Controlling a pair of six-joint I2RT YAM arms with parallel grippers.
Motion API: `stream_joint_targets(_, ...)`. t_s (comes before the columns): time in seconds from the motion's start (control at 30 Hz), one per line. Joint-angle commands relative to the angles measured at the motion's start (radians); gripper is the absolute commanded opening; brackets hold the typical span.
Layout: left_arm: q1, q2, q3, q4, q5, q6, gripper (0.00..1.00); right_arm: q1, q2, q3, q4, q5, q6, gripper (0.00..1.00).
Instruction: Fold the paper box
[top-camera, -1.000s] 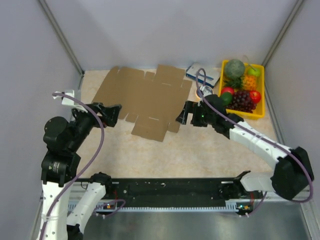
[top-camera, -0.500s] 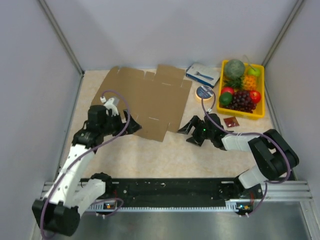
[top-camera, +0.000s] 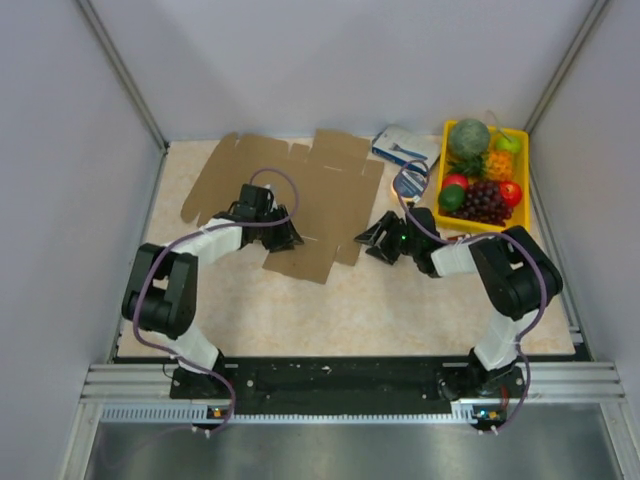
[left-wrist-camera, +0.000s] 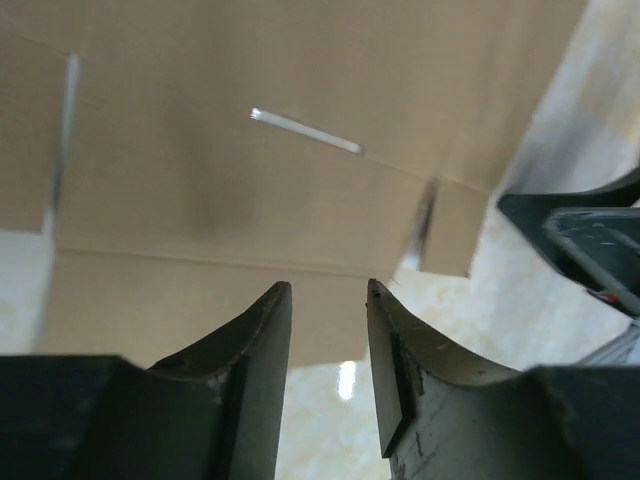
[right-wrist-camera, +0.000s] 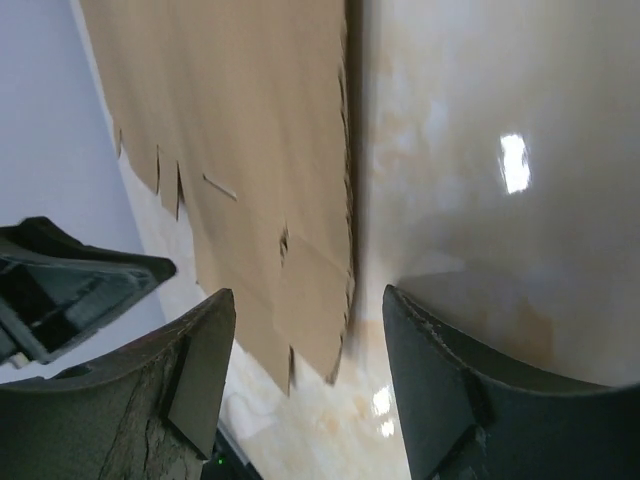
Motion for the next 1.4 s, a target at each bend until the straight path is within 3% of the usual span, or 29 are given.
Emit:
stream_joint_targets(0.0, 0.015, 0.096, 0.025, 0.079, -0.035, -0.035, 0.39, -0.019, 0.095, 0.143, -0.104, 0.073, -0.142, 0.61)
stream_joint_targets(0.23, 0.015, 0.113, -0.112, 0.177, -0.038, -0.068, 0.34, -0.074, 0.235, 0.284, -0.101, 0.032, -0.142, 0.61)
stream_joint_targets(0.43, 0.015, 0.089, -0.156, 0.184, -0.035, -0.053, 0.34, -0.085, 0.328, 0.387, 0.022, -0.043, -0.145, 0.58)
stream_joint_targets(0.53, 0.015, 0.067, -0.168, 0.183, -0.031, -0.042, 0.34, -0.087, 0.364, 0.454, 0.074, -0.089, -0.146, 0.51)
stream_joint_targets(0.57, 0.015, 0.060, -0.169, 0.183, -0.031, -0.038, 0.34, -0.087, 0.367, 0.476, 0.069, -0.097, -0.153, 0.36)
stream_joint_targets(0.6, 0.015, 0.029, -0.172, 0.180, -0.029, -0.035, 0.34, -0.087, 0.367, 0.520, 0.056, -0.123, -0.162, 0.28)
stream_joint_targets(0.7, 0.015, -0.113, -0.186, 0.151, -0.046, -0.013, 0.33, -0.082, 0.318, 0.586, -0.045, -0.158, -0.226, 0.17)
stream_joint_targets(0.73, 0.015, -0.161, -0.182, 0.114, -0.070, -0.003, 0.34, -0.076, 0.296, 0.608, -0.170, -0.167, -0.286, 0.11)
stream_joint_targets(0.83, 0.016, -0.359, -0.115, 0.001, -0.156, 0.077, 0.52, -0.065, 0.214, 0.724, -0.412, -0.172, -0.446, 0.01)
stream_joint_targets(0.87, 0.016, -0.402, -0.094, -0.012, -0.178, 0.117, 0.58, -0.057, 0.197, 0.753, -0.561, -0.173, -0.494, 0.00)
stream_joint_targets(1.0, 0.024, -0.548, 0.039, -0.035, -0.204, 0.244, 0.86, -0.050, 0.080, 0.931, -0.873, -0.128, -0.740, 0.00)
stream_joint_targets(1.13, 0.025, -0.502, 0.255, -0.053, -0.089, 0.440, 0.98, -0.048, 0.011, 1.083, -1.118, -0.140, -1.046, 0.00)
stream_joint_targets(1.17, 0.025, -0.452, 0.295, -0.062, -0.022, 0.479, 0.98, -0.047, -0.003, 1.115, -1.153, -0.155, -1.096, 0.00)
stream_joint_targets(1.27, 0.035, -0.315, 0.462, -0.101, -0.002, 0.554, 0.98, -0.047, -0.072, 1.107, -1.239, -0.235, -1.269, 0.00)
stream_joint_targets(1.3, 0.039, -0.272, 0.607, -0.184, 0.006, 0.571, 0.98, -0.048, -0.090, 1.097, -1.259, -0.279, -1.303, 0.00)
stream_joint_targets(1.37, 0.048, -0.183, 0.726, -0.225, -0.014, 0.620, 0.98, -0.048, -0.141, 1.074, -1.277, -0.316, -1.380, 0.00)
